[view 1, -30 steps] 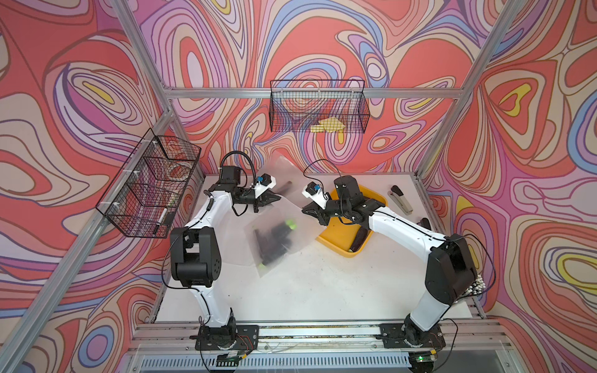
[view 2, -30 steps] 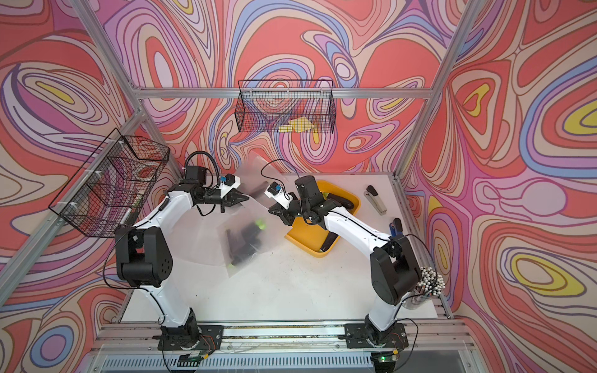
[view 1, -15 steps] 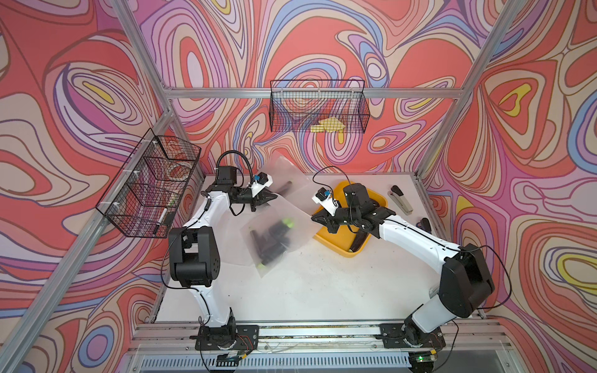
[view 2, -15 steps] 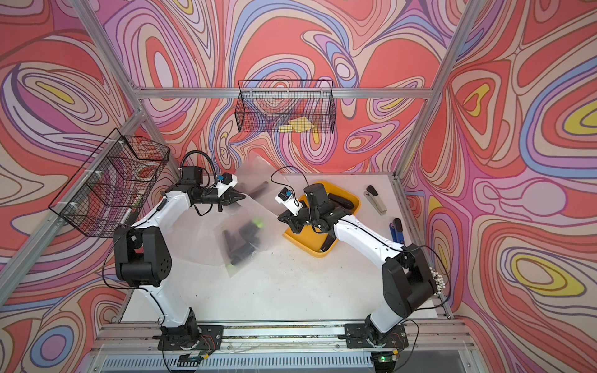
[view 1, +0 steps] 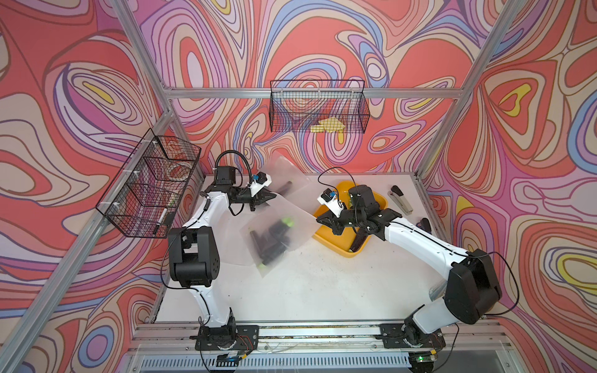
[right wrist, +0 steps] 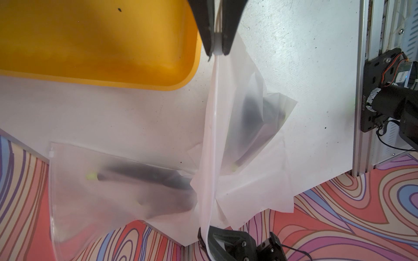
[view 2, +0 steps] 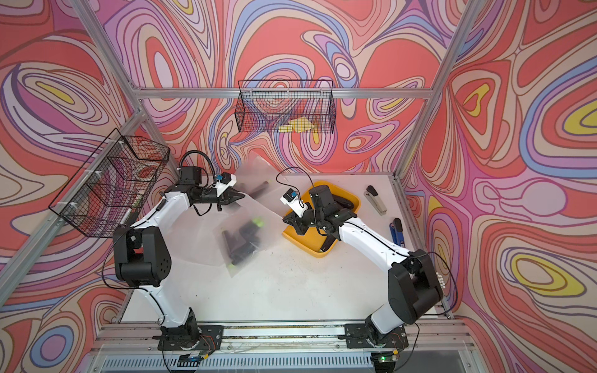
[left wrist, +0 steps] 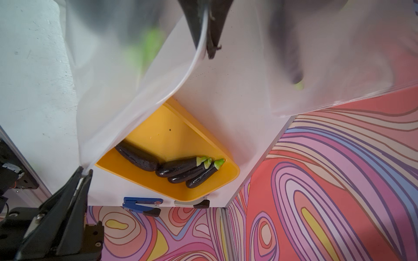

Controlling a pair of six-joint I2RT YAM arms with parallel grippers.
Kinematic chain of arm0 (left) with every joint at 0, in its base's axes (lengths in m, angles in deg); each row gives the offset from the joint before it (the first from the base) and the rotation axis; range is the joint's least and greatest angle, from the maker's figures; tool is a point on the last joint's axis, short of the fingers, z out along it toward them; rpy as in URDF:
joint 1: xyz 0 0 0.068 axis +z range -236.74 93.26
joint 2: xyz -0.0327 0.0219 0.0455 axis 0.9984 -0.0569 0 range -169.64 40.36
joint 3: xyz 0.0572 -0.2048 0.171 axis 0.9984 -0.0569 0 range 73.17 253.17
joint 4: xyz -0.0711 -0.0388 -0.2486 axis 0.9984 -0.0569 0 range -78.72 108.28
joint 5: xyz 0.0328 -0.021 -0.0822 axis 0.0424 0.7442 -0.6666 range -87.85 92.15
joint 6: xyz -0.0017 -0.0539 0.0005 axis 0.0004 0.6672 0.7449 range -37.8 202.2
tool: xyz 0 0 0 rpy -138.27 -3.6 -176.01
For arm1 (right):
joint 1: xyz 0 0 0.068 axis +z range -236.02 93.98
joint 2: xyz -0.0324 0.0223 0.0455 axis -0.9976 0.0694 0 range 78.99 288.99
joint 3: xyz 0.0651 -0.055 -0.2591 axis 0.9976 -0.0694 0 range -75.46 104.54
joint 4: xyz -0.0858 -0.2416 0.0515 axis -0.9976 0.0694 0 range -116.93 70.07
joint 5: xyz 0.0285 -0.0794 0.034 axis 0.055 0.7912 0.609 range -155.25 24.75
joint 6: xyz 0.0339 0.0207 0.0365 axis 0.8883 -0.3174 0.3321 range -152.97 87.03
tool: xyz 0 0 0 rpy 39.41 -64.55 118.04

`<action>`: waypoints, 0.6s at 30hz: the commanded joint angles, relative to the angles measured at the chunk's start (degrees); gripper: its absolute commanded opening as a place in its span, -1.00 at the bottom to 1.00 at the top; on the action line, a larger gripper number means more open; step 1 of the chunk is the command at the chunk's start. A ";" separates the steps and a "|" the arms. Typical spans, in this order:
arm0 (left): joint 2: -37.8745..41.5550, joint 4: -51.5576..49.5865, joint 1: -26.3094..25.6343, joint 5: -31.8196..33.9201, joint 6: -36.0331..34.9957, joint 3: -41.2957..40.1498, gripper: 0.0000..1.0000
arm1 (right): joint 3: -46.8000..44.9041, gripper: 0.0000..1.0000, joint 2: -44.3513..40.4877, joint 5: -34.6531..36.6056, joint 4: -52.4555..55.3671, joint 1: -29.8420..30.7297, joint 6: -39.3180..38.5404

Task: Place the eggplant in a zip-top bag and seal the zipper
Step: Zip the zipper on the zipper food storage bag.

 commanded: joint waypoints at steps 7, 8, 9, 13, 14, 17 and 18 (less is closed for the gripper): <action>-0.44 4.29 3.69 3.84 0.15 0.68 -1.00 | -2.25 -1.00 -2.28 1.06 8.33 -1.23 0.26; -0.42 4.37 3.71 3.54 0.37 0.68 -1.00 | -1.90 -1.00 -2.08 0.97 8.21 -1.30 0.34; -0.41 4.47 3.68 3.27 0.42 0.59 -1.00 | -1.54 -1.00 -1.74 0.65 8.26 -1.30 0.36; -0.33 4.60 3.66 3.34 0.42 0.50 -1.00 | -1.13 -1.00 -1.10 0.35 7.83 -1.26 0.50; -0.41 4.47 3.67 3.13 0.42 0.51 -1.00 | -0.85 -1.00 -1.00 -0.06 7.05 -1.26 1.06; -0.67 4.77 3.15 3.06 0.99 0.66 -1.00 | 0.91 -0.64 -0.97 -2.14 0.55 -1.30 5.69; -0.67 4.73 2.89 3.22 0.95 0.68 -1.00 | 1.67 -0.56 -0.98 -1.99 -2.01 -1.29 7.75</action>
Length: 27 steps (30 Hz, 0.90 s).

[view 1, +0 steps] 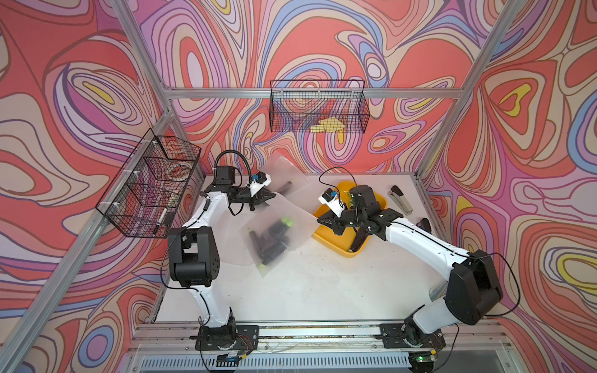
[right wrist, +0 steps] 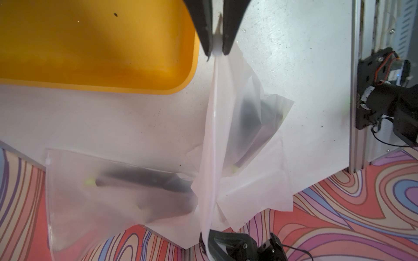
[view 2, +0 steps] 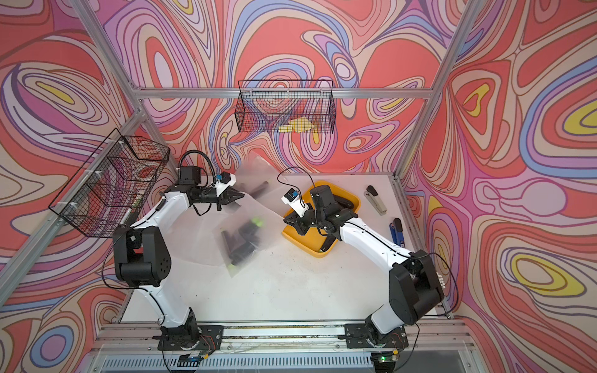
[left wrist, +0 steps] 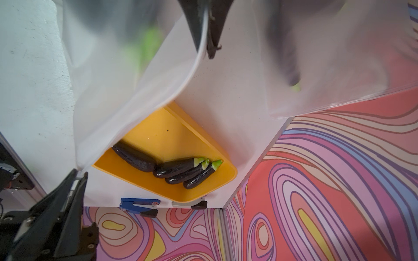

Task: Place the eggplant in a zip-top bag and seal the zipper
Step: Zip the zipper on the zipper food storage bag, then place the zipper food storage bag at the center of the board.

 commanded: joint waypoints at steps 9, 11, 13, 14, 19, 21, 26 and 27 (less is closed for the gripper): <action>1.19 4.48 1.63 1.39 2.02 0.18 -1.00 | 4.18 -0.35 -2.53 12.87 -8.47 -1.66 9.92; 1.73 7.65 0.65 2.17 4.37 -0.57 -1.00 | 3.29 -0.27 -1.48 13.55 -7.03 -1.95 10.90; 2.32 17.07 -0.69 7.77 11.51 -2.32 -1.00 | 1.06 -0.22 -0.65 15.55 -7.21 -1.97 12.26; 2.46 22.62 -1.57 11.83 17.16 -3.10 -1.00 | -0.68 -0.21 -0.54 16.71 -8.66 -1.97 13.11; -0.58 43.79 -6.45 33.42 37.01 -1.12 -1.00 | -5.23 -0.20 0.13 18.88 -14.09 -1.92 15.72; -2.46 45.22 -7.97 39.23 37.42 1.34 -1.00 | -4.90 -0.20 0.12 18.91 -14.22 -1.93 15.99; -7.61 51.30 -9.97 40.25 42.68 5.63 -1.00 | -4.81 -0.19 -0.61 18.05 -13.58 -1.97 15.75; -8.77 52.79 -10.44 39.98 44.34 6.49 -1.00 | -5.12 -0.19 -0.69 17.89 -13.89 -1.90 15.95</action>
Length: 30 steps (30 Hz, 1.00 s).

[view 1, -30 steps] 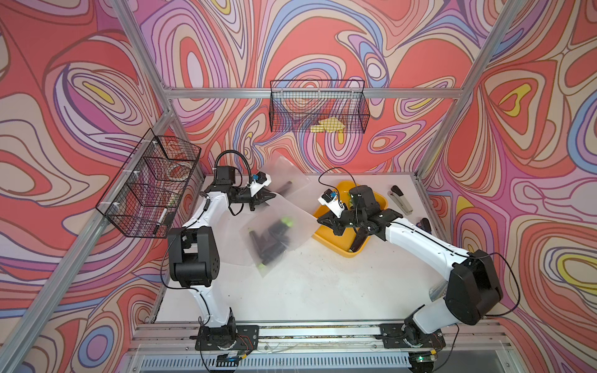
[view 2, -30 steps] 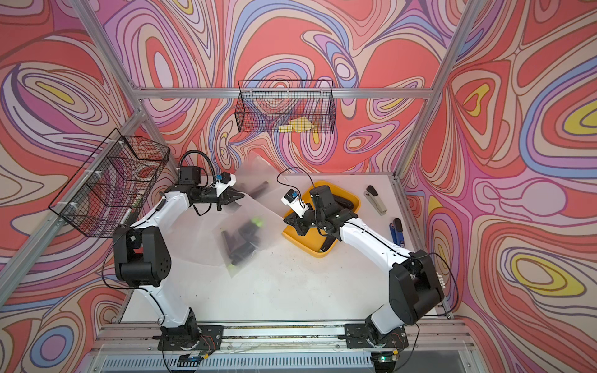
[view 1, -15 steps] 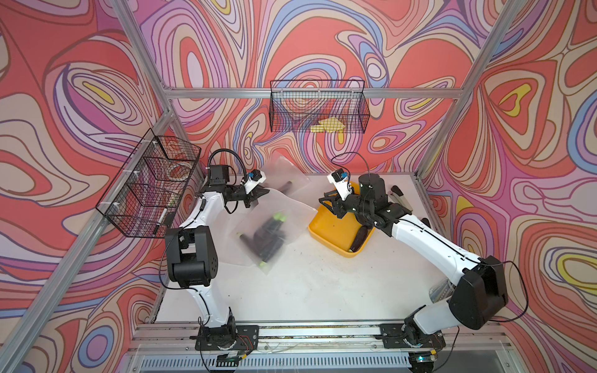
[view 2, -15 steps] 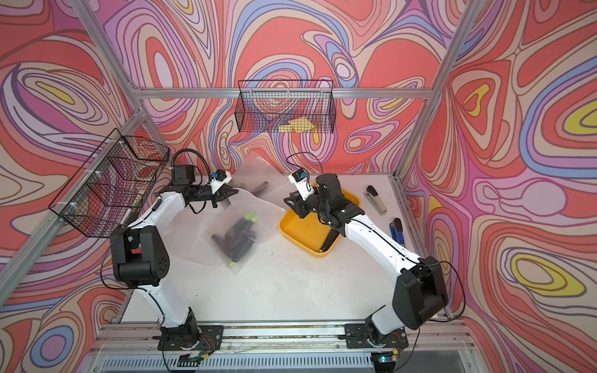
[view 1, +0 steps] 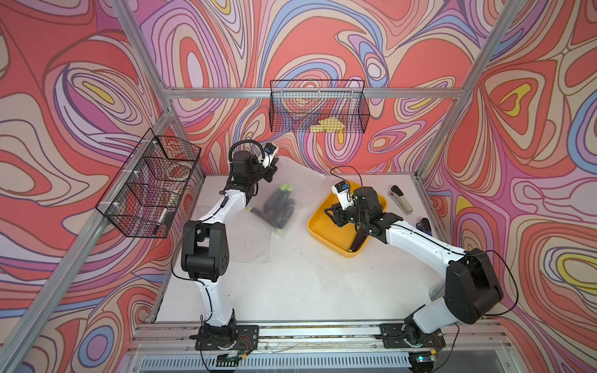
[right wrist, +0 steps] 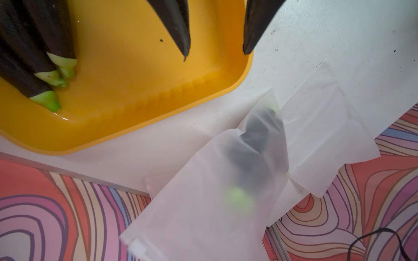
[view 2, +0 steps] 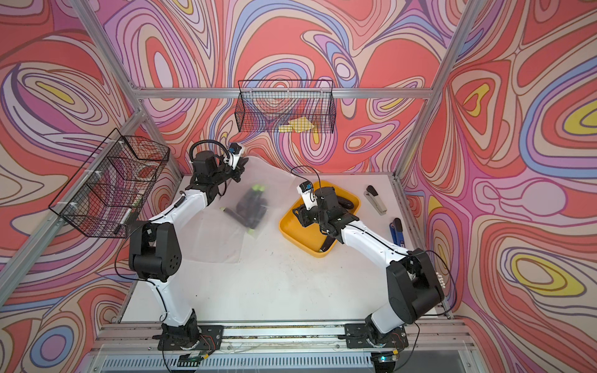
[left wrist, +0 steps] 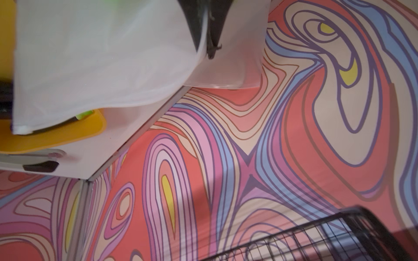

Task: Place the eggplant in a zip-top bag and seal the zipper
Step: Place the zipper food storage bag at the center of the board, then move the zipper food storage bag to the center of the board.

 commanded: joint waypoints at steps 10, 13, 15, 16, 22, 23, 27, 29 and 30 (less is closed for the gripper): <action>-10.14 7.64 -6.18 -0.86 9.59 9.19 -1.00 | -0.65 -0.18 -1.09 -0.59 -2.27 -0.21 1.52; -11.17 5.21 -8.01 0.27 7.82 10.01 -0.65 | -0.86 -0.18 -1.07 -0.83 -2.64 -0.22 1.59; -11.69 5.22 -8.51 1.21 8.61 9.85 -0.16 | -0.87 -0.17 -0.84 -1.10 -2.71 -0.20 1.74; -11.37 6.29 -8.49 2.85 9.00 8.99 -0.02 | -0.70 -0.17 -0.78 -1.08 -2.65 -0.16 1.76; -3.32 5.19 -8.33 14.04 7.50 4.79 0.05 | -1.13 -0.17 -0.89 2.40 -2.20 -0.20 3.06; -1.57 0.77 -8.33 17.98 8.50 5.26 0.05 | -1.39 -0.16 -1.21 3.86 -2.72 -0.21 3.91; 4.11 -19.38 -9.21 27.87 14.91 4.40 -0.20 | 0.70 -0.15 -1.07 9.71 1.76 -0.15 6.86; 6.82 -19.26 -10.84 27.98 15.09 -2.47 -0.21 | 2.08 -0.15 -0.13 13.31 6.75 -0.21 9.16; 7.28 -19.36 -11.88 28.44 16.76 -5.31 -0.27 | 2.18 -0.15 -0.09 14.43 9.01 -0.16 10.26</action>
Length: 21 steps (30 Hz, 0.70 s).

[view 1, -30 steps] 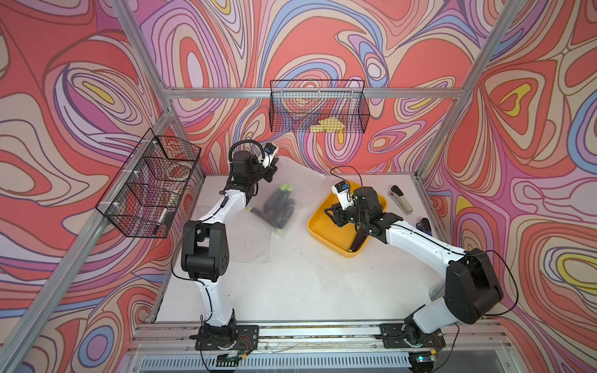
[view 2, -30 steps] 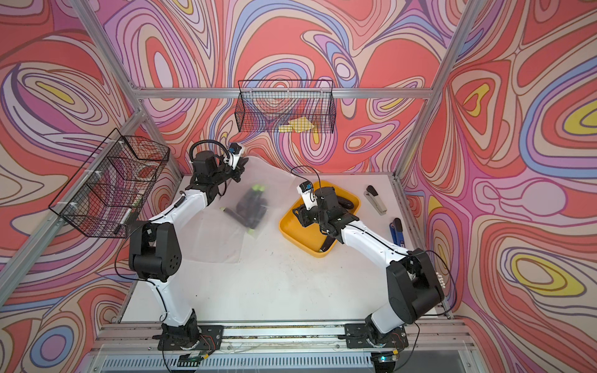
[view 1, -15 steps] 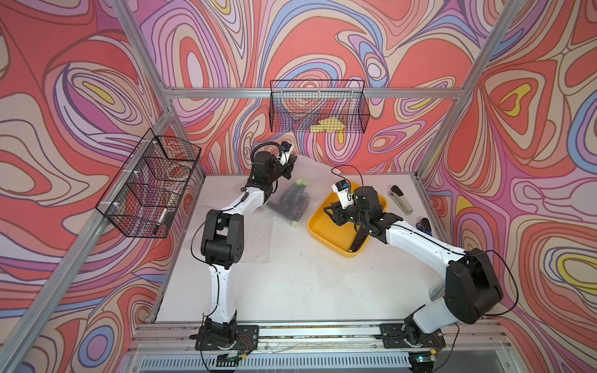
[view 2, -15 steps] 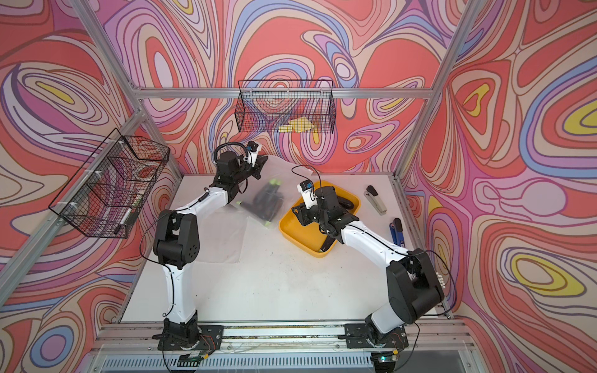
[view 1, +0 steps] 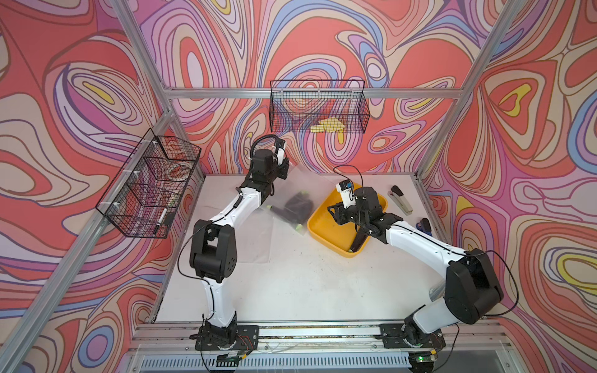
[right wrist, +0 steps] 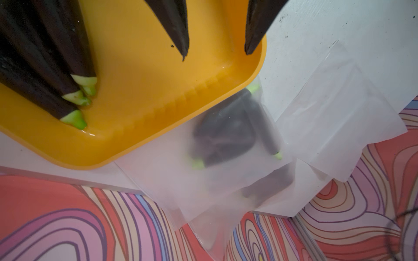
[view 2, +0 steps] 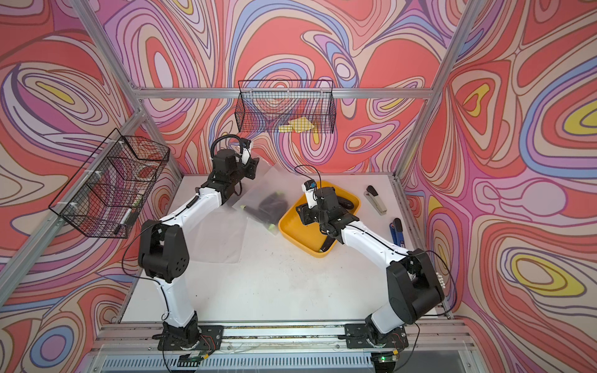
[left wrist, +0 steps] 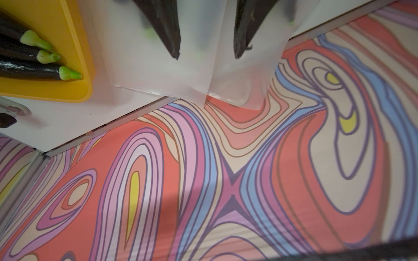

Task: Place the eggplant in a zip-top bag and seal the zipper
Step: Move the zipper food storage bag to the center of the board, then adjust the basket at the center of the board.

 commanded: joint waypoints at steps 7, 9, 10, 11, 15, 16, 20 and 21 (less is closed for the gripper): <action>-3.87 -10.10 -8.11 -2.46 14.65 -7.47 -0.34 | -6.26 -0.07 -8.80 21.01 14.48 -1.60 16.82; -6.03 -8.27 -9.42 -3.10 15.32 -6.59 -0.32 | -7.19 -0.05 -9.77 23.60 17.58 -3.13 18.52; -7.74 -9.44 -9.97 -3.51 15.15 -4.69 -0.32 | -8.18 -0.04 -10.08 23.11 17.74 -4.48 18.81; -9.59 -11.51 -10.72 -3.31 14.58 -2.36 -0.32 | -9.05 -0.03 -10.03 21.85 17.31 -6.31 19.01; -12.97 -12.37 -12.06 3.76 12.19 -0.06 -0.28 | -9.26 -0.02 -7.19 18.39 16.61 -10.54 19.31; -13.44 -13.33 -11.89 6.12 11.58 0.60 -0.27 | -8.90 -0.01 -6.35 18.26 16.59 -10.86 19.35; -13.47 -15.00 -10.84 9.44 9.66 0.47 -0.26 | -7.49 0.01 -1.54 17.04 16.12 -12.88 20.00; -13.17 -14.55 -10.54 9.27 9.63 -0.09 -0.26 | -7.58 0.02 -0.35 16.18 15.30 -13.50 20.19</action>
